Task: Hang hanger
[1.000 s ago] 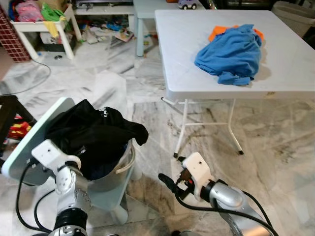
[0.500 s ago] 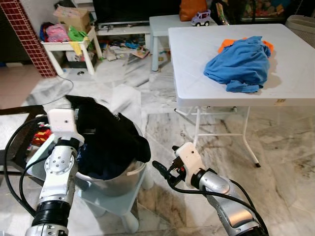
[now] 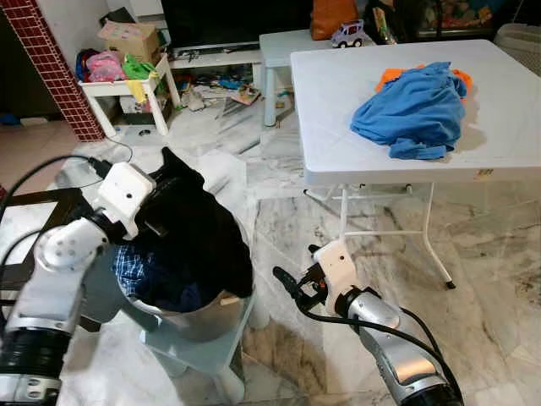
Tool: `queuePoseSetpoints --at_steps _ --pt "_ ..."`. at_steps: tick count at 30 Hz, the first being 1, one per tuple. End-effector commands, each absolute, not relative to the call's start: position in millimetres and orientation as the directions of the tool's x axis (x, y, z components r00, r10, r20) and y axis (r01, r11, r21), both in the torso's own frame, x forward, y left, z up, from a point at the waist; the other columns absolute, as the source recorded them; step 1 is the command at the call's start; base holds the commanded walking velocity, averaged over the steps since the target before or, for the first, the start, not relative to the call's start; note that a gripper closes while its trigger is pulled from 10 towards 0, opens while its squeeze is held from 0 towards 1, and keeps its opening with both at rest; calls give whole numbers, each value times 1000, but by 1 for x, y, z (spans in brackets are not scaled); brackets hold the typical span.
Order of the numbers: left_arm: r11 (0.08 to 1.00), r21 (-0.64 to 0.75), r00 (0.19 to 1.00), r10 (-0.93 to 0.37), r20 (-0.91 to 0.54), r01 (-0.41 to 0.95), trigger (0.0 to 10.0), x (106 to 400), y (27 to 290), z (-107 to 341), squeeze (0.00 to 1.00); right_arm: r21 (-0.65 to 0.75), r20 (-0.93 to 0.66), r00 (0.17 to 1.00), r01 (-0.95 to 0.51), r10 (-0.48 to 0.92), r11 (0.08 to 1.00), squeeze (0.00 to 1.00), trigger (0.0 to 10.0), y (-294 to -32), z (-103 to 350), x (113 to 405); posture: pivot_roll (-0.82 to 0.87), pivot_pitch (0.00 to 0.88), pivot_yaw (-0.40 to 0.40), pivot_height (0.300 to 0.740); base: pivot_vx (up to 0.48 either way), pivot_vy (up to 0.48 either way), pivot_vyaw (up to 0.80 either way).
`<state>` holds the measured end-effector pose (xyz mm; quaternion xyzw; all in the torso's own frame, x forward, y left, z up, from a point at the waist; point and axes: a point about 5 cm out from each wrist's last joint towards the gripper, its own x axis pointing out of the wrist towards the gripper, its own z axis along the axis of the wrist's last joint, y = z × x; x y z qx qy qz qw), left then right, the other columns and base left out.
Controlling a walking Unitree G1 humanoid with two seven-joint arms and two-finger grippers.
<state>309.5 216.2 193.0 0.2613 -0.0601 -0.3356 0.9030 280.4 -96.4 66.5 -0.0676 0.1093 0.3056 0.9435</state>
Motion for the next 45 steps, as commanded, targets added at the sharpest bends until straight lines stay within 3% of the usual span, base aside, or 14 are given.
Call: queuePoseSetpoints --at_steps 1,5,11,15,16,21,33,35,38,39,40,41,42,45 --pt "504 535 658 -740 -137 678 0 302 207 205 0 -64 -228 797 -585 559 809 0 10000 -95 71 285 -49 0 103 740 0 0 0" --pt "404 571 597 -778 -198 715 0 298 205 217 0 -63 -225 800 -581 556 811 0 10000 -95 70 287 -43 0 100 740 0 0 0" --pt "377 553 578 -778 -246 743 0 296 203 200 0 -58 -223 797 -586 562 808 0 10000 -93 68 286 -43 0 100 740 0 0 0" --pt "505 518 697 -657 -288 691 0 298 219 154 0 -55 -224 796 -586 562 809 0 10000 -94 67 284 -50 0 99 740 0 0 0" --pt "591 488 757 -590 -281 642 0 299 228 139 0 -56 -227 797 -585 560 809 0 10000 -95 67 283 -57 0 96 740 0 0 0" --pt "803 394 894 -395 -210 447 0 296 244 110 0 -63 -235 798 -582 555 810 0 10000 -101 66 280 -71 0 87 740 0 0 0" --pt "900 230 929 -352 -117 370 0 297 207 98 0 -70 -199 823 -554 532 830 0 10000 -103 72 285 -65 0 85 740 0 0 0" --pt "962 45 962 -266 -66 270 0 294 193 98 0 14 -139 895 -426 424 905 0 10000 -114 82 295 -69 0 99 740 0 0 0" --pt "974 -7 973 -226 -41 226 0 293 187 99 0 51 -129 926 -351 354 935 0 10000 -123 83 299 -73 0 107 740 0 0 0" --pt "980 -45 980 -196 -25 195 4667 291 182 99 0 94 -133 950 -270 281 958 0 10000 -133 83 302 -75 0 113 740 0 0 0" --pt "980 -64 982 -189 -24 187 4667 290 179 98 0 114 -137 959 -235 250 965 0 10000 -137 82 303 -75 0 113 740 0 0 0" --pt "980 -77 982 -186 -27 184 9373 288 175 97 0 136 -142 966 -195 214 971 0 10000 -142 81 303 -78 0 120 740 0 0 0" --pt "979 -80 981 -189 -42 185 10000 287 170 95 0 164 -162 974 -129 156 978 0 10000 -151 77 302 -82 0 125 740 0 0 0" --pt "974 -141 982 -184 -36 178 10000 285 165 94 0 167 -185 977 -77 108 983 0 10000 -159 71 299 -86 0 131 740 0 0 -329"
